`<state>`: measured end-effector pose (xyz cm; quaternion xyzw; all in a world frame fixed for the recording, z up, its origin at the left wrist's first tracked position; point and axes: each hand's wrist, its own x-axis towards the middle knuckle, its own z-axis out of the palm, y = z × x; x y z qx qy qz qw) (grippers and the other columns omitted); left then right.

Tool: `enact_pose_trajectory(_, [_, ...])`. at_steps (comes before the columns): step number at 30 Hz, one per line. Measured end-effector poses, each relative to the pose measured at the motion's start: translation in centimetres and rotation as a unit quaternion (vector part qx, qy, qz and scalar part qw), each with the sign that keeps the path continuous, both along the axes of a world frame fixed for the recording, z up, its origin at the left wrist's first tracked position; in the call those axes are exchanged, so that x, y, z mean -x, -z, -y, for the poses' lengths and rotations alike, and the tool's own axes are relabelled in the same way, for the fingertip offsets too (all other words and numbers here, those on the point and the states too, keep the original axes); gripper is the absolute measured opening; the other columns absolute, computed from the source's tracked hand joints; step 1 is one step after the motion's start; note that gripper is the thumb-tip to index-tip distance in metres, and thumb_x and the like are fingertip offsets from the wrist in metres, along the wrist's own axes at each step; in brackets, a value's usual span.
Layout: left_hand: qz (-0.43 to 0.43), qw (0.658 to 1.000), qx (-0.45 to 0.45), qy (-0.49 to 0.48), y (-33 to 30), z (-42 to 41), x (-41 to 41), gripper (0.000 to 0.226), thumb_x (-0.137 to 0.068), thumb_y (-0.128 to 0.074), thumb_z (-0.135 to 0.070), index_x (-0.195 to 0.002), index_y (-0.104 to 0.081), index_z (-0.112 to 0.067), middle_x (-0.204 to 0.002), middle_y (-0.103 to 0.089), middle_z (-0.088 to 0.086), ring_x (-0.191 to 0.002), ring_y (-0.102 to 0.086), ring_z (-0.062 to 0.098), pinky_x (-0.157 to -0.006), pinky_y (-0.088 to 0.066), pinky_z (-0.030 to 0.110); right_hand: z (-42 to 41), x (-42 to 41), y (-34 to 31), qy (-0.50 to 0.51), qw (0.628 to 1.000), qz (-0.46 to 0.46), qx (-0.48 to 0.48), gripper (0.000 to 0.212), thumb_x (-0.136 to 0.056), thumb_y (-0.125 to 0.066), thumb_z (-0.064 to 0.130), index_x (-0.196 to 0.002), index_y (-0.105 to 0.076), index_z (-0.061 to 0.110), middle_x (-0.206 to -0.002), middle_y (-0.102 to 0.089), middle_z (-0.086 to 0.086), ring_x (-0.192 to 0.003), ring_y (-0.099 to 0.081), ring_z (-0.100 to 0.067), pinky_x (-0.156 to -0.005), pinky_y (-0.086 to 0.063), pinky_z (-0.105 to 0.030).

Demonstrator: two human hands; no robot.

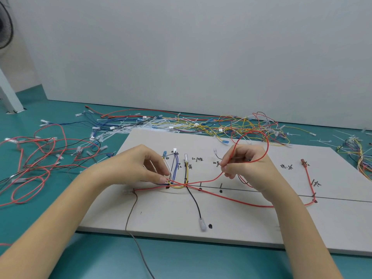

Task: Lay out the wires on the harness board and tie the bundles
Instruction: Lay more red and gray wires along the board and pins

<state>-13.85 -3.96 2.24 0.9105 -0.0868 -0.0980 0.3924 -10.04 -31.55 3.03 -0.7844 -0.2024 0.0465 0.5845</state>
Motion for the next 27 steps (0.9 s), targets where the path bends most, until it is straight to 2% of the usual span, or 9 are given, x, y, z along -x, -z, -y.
enact_pose_trajectory(3, [0.004,1.0,-0.011,-0.001,0.21,0.35,0.05,0.014,-0.08,-0.077,-0.007,-0.083,-0.078,-0.021,-0.079,-0.075,-0.008,-0.068,-0.066,-0.001,-0.064,-0.047,0.009,0.02,0.03,0.02,0.0,1.0,-0.001,0.002,0.03,-0.073,-0.056,-0.024,-0.066,-0.064,0.004,-0.057,-0.063,-0.002,-0.05,-0.058,-0.013,-0.051,-0.047,-0.022])
enact_pose_trajectory(6, [0.008,1.0,-0.013,-0.007,0.24,0.6,0.05,0.016,-0.082,-0.075,-0.006,-0.081,-0.077,-0.022,-0.078,-0.075,-0.007,-0.067,-0.066,-0.001,-0.064,-0.046,0.008,-0.07,-0.06,0.06,-0.001,1.0,-0.002,0.003,0.029,-0.073,-0.056,-0.024,-0.066,-0.064,0.004,-0.058,-0.062,-0.004,-0.05,-0.057,-0.013,-0.051,-0.047,-0.023])
enact_pose_trajectory(18, [-0.001,1.0,0.004,0.002,0.15,0.44,0.19,0.006,-0.081,-0.077,-0.017,-0.077,-0.078,-0.021,-0.076,-0.075,-0.008,-0.067,-0.066,0.0,-0.062,-0.045,0.008,-0.13,-0.04,0.09,0.0,1.0,-0.006,0.004,0.029,-0.074,-0.058,-0.023,-0.066,-0.064,0.003,-0.058,-0.062,-0.005,-0.05,-0.059,-0.014,-0.051,-0.047,-0.022])
enact_pose_trajectory(24, [-0.004,1.0,-0.019,-0.001,0.41,0.74,0.2,0.011,-0.075,-0.082,-0.015,-0.073,-0.077,-0.024,-0.069,-0.072,-0.008,-0.056,-0.058,-0.003,-0.054,-0.04,0.006,0.03,-0.07,0.21,0.009,1.0,-0.014,-0.012,0.022,-0.075,-0.062,-0.021,-0.07,-0.064,0.0,-0.053,-0.063,0.0,-0.048,-0.059,-0.013,-0.051,-0.048,-0.021])
enact_pose_trajectory(27, [0.007,1.0,-0.017,0.001,0.3,0.69,0.16,0.01,-0.078,-0.079,-0.019,-0.072,-0.076,-0.026,-0.072,-0.073,-0.007,-0.061,-0.062,0.0,-0.058,-0.043,0.009,0.01,-0.12,0.24,0.014,1.0,-0.013,-0.015,0.02,-0.076,-0.063,-0.02,-0.073,-0.065,0.0,-0.057,-0.065,0.001,-0.05,-0.06,-0.014,-0.052,-0.048,-0.022])
